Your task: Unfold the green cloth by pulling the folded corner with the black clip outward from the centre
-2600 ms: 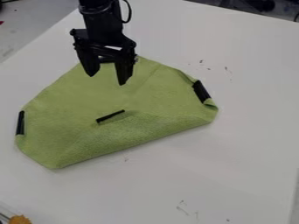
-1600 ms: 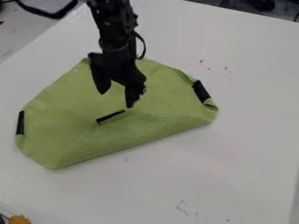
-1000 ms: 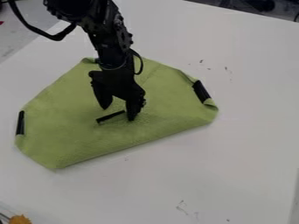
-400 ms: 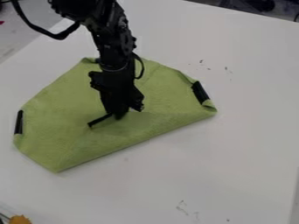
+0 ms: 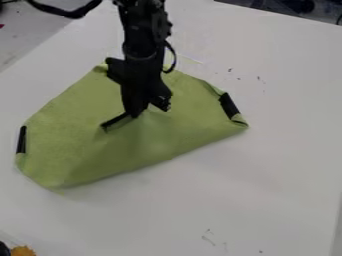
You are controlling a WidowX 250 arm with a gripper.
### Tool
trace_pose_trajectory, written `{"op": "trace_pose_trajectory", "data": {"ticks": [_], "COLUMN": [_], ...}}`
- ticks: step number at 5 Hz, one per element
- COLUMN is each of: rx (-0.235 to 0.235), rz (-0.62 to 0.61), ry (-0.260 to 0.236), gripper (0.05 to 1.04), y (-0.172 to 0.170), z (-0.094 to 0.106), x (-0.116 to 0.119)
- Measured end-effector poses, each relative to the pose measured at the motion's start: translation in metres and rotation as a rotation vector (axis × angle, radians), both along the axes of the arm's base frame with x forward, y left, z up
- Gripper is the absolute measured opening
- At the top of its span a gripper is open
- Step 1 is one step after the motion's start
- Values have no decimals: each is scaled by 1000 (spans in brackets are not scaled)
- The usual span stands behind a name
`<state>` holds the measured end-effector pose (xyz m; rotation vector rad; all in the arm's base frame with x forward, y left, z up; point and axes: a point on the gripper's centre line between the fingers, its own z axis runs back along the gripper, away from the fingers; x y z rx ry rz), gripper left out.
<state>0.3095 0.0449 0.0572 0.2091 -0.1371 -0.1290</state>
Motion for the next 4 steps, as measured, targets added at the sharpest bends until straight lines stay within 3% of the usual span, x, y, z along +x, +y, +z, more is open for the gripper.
{"op": "trace_pose_trajectory", "data": {"ticks": [2, 3, 4], "rx": [-174, -216, -233], "rz": [65, 70, 64], "ry": [-33, -36, 7], "gripper": [54, 60, 104], "y": [-37, -49, -55], "z": [-11, -21, -24], "x": [-14, -22, -30]}}
